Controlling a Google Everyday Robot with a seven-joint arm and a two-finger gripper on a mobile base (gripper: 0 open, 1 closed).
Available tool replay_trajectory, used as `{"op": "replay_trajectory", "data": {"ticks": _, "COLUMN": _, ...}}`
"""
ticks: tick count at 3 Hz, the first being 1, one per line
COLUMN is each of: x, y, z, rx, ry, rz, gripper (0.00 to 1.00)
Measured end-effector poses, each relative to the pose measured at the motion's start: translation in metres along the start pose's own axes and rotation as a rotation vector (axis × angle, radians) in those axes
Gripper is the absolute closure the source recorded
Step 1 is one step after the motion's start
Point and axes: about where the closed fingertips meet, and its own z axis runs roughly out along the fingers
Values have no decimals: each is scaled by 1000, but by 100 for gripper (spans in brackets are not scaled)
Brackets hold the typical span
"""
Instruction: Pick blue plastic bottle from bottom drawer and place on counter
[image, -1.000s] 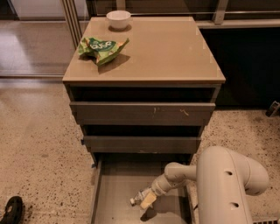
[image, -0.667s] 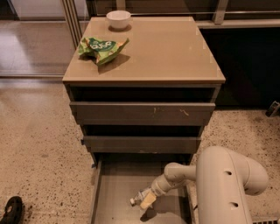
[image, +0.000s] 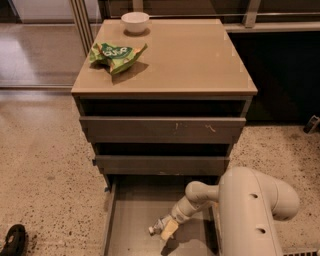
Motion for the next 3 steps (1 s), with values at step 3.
{"op": "replay_trajectory", "data": {"ticks": 3, "x": -3, "y": 5, "z": 8, "rx": 96, "ry": -5, "rz": -37, "gripper": 0}}
